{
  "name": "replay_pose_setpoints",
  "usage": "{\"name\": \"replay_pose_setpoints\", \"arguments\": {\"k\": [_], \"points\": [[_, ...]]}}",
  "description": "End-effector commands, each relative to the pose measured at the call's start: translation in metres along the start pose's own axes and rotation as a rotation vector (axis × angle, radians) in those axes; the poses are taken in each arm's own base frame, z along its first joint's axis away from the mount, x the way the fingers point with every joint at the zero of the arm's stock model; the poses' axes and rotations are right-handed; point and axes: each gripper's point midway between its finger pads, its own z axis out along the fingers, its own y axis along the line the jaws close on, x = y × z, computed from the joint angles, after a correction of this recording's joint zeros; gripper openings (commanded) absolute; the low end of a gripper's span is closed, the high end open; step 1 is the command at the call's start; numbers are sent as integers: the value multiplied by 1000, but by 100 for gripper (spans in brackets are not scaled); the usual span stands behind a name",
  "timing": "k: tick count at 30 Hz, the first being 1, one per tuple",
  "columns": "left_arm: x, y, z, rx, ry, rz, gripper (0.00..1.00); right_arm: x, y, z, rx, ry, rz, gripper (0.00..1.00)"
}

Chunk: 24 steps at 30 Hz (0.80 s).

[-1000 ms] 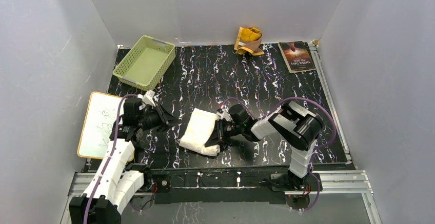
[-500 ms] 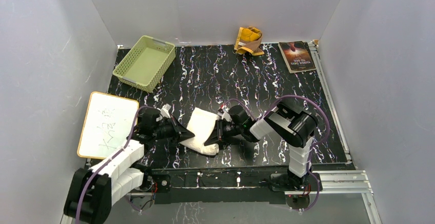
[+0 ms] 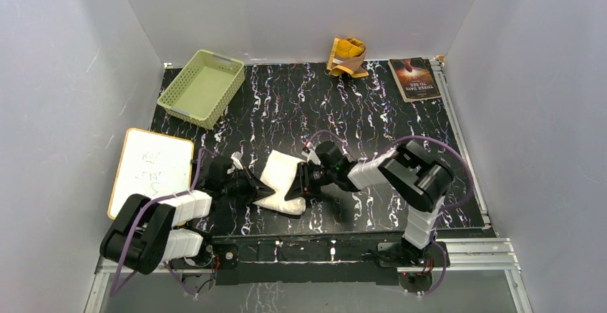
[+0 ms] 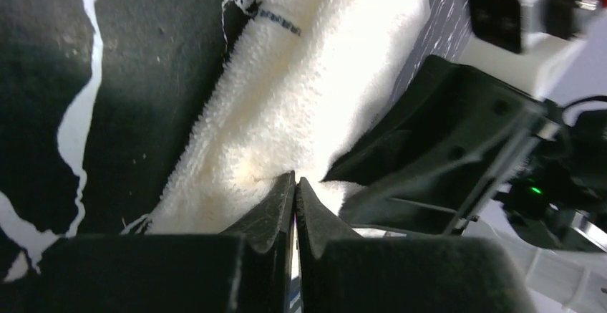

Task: Roll the towels
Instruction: Roll the towel at the center of the board.

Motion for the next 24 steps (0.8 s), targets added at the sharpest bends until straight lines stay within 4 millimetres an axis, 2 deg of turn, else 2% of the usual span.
{"name": "replay_pose_setpoints", "arguments": {"k": [1,5,7,9,11,13,16,24], "points": [[-3,27,9,-90,-30,30,0,-32,12,-24,160,-123,-252,34],[5,37,10,-118,-10,54,0,-65,42,-60,295,-271,-493,58],[7,38,10,-124,-5,66,0,-75,66,-76,335,-362,-662,68],[7,37,10,-126,-3,78,0,-72,92,-86,345,-422,-904,78],[7,35,10,-126,1,90,0,-50,107,-81,311,-383,-1141,83],[6,33,10,-129,3,100,0,-20,107,-70,279,-311,-1364,85],[5,31,11,-132,5,109,0,8,96,-57,276,-209,-1548,85],[7,30,12,-135,23,115,0,22,51,-21,383,-35,-1718,80]]}}
